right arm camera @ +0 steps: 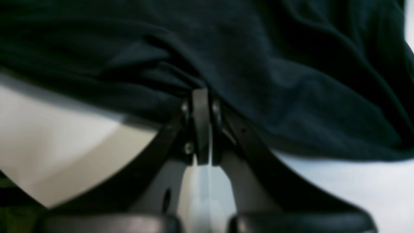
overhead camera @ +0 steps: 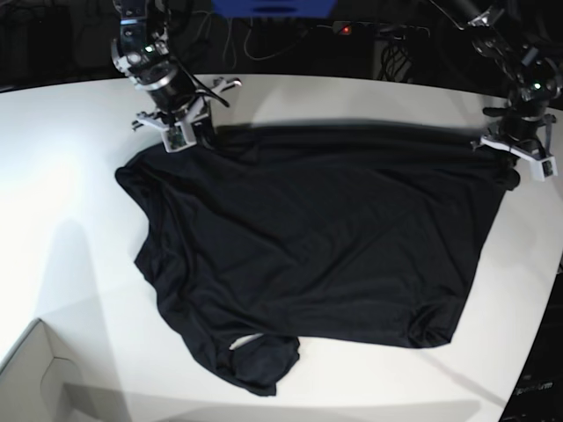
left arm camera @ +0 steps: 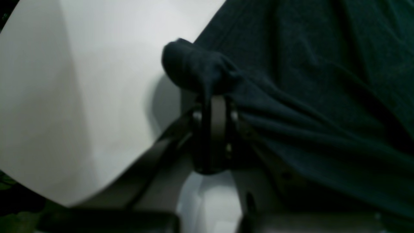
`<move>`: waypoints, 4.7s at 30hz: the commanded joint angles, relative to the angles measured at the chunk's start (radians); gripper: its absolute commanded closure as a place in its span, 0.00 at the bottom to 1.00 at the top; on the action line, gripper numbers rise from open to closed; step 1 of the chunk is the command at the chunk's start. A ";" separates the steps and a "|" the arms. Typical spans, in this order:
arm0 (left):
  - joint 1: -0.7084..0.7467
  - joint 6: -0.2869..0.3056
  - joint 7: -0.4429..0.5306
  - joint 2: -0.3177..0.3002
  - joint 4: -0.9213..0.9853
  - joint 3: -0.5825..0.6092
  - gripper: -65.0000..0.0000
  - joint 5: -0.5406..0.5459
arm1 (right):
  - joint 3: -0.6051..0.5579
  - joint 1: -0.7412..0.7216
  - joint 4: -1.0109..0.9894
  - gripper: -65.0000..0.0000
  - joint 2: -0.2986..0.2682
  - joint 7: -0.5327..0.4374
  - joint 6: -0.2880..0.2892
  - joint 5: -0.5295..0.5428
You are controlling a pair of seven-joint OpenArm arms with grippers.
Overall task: Layout the t-shirt on the table in an organized manner, then fold the t-shirt properly
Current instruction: 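Lift the shirt edge with both grippers and drag it away from the hem, then regrasp the shirt edge with both grippers and spread it apart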
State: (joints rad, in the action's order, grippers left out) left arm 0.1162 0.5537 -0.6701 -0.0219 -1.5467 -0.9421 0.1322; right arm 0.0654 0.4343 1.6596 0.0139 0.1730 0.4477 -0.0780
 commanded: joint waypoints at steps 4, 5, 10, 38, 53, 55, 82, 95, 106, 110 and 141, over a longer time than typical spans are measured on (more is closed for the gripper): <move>-0.006 0.001 0.023 -0.016 -0.021 -0.007 1.00 0.013 | 0.027 0.059 0.090 1.00 -0.001 -0.023 -0.002 0.016; -0.006 0.001 0.023 -0.016 -0.022 -0.007 1.00 0.013 | 0.027 0.076 0.112 1.00 0.001 -0.023 -0.002 0.016; 0.000 0.001 0.023 -0.016 -0.034 -0.007 1.00 0.013 | 0.023 0.154 0.187 1.00 0.014 -0.023 -0.002 0.016; 0.228 0.001 0.022 -0.057 -0.123 -0.053 1.00 0.258 | 0.021 0.464 0.219 1.00 0.021 -0.362 0.003 0.017; 0.102 0.001 0.020 -0.057 -0.140 -0.053 1.00 0.237 | -0.059 0.258 0.233 1.00 0.021 -0.315 0.003 0.011; 0.066 0.001 0.020 -0.059 -0.140 -0.025 1.00 0.197 | -0.059 0.225 0.233 1.00 0.021 -0.290 0.003 0.011; -0.186 -0.001 0.022 -0.115 0.065 0.077 1.00 0.010 | -0.060 -0.059 0.162 1.00 0.016 0.003 0.003 0.010; -0.209 -0.004 0.026 -0.120 0.144 0.093 1.00 0.010 | -0.049 -0.144 0.087 1.00 0.016 0.003 0.003 0.010; -0.207 -0.010 0.033 -0.122 0.206 0.130 1.00 0.008 | -0.048 -0.171 -0.008 1.00 0.004 0.000 0.003 0.010; -0.209 -0.010 0.034 -0.152 0.280 0.128 0.99 0.011 | -0.048 -0.173 -0.008 1.00 0.002 0.001 0.003 0.010; -0.221 -0.001 0.020 -0.158 0.154 0.056 0.47 0.019 | 0.301 0.010 0.181 0.48 0.011 -0.002 0.004 0.017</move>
State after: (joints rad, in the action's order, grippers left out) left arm -0.0971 0.5526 -0.6693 -0.1646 -1.3758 -0.8852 0.1413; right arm 0.3637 0.4419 1.8233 0.0296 0.1986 0.4492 -0.0731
